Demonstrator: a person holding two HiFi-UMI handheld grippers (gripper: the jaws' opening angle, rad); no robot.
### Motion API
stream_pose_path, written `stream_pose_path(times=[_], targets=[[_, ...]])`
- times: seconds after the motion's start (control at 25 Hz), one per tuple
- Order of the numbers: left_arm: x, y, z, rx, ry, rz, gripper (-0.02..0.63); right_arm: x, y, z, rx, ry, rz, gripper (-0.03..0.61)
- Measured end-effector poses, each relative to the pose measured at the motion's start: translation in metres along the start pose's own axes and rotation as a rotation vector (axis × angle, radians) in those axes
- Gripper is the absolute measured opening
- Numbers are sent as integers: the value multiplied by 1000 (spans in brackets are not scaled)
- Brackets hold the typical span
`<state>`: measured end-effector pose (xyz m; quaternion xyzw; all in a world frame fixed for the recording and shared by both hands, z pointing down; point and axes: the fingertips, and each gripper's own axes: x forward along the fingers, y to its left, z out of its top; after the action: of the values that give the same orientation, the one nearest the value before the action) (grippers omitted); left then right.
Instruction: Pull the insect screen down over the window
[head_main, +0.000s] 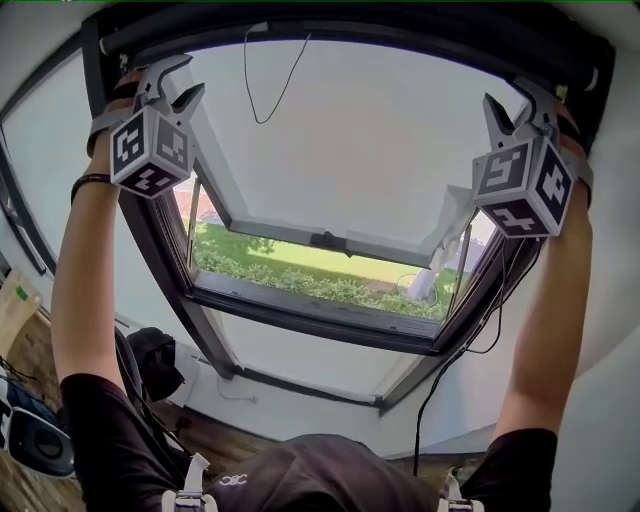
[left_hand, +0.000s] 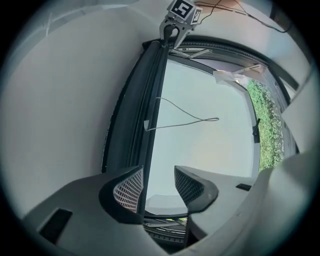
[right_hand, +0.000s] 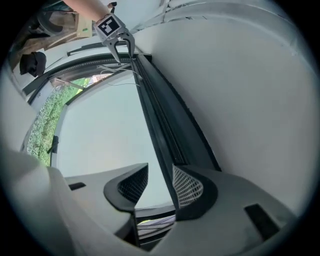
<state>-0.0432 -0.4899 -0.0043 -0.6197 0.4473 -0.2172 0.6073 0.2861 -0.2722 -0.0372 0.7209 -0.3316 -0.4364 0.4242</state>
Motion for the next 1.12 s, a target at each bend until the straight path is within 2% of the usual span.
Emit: stream_pose_path(times=[0.28,0.48,0.84,0.96,1.04,1.12], targets=[[25,16,-13,-13,27,20,207,17,-11,-7,-63,95,13,192],[46,18,-20,-27,40,-9,207,28,-12,-20,-88,148,25,201],[75,11,-12,39,44,-40,216,41,-9,-30,-104,186,15,201],[77,10,-11,42,32,-31,197,46,-7,-35,-129,195,1,201],[76,12,-11,50,22,-32,162,45,-6,-36,-173,207,-8,199],[73,12,-12,48,14,-41,141,44,-4,-34,-210,219,-4,169]])
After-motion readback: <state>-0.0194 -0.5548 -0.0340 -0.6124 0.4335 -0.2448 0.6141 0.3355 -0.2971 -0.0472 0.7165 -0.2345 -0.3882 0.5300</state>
